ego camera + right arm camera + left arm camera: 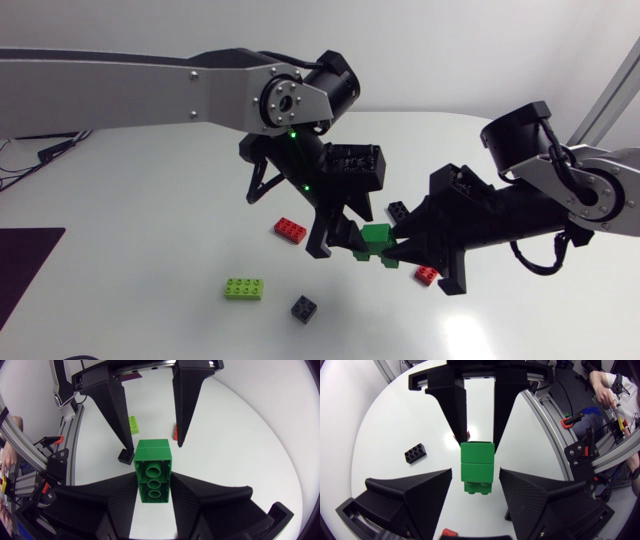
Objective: Separate the duplo bricks
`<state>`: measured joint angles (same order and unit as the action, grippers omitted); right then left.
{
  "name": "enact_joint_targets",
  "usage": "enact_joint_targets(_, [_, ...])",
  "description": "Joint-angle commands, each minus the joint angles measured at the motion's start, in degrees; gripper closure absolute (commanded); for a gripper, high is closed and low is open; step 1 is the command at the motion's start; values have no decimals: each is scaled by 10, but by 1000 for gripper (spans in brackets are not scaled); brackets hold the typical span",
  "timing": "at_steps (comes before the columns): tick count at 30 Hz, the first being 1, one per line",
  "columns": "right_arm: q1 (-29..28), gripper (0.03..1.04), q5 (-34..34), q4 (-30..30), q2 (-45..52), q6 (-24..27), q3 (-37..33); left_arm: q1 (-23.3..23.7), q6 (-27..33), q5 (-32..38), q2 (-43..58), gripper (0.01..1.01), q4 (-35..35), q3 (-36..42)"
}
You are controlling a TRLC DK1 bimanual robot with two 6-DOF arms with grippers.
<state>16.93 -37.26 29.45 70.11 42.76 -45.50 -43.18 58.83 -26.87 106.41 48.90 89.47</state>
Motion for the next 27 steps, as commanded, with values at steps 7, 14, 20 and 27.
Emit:
enact_joint_targets(7, [3, 762, 0, 10, -9, -12, -4, 3, -3, -18, -2, 434, 1, -8])
enact_joint_targets(14, [3, 762, 0, 10, -13, -15, -4, -1, -3, -22, 7, 761, 1, -9])
enact_joint_targets(20, [0, 761, -1, 10, -19, -15, -5, -1, -1, -22, 7, 772, 1, -12])
enact_joint_targets(27, [-49, 761, -84, 62, 12, -7, -49, -1, 16, -22, -2, 780, 0, -29])
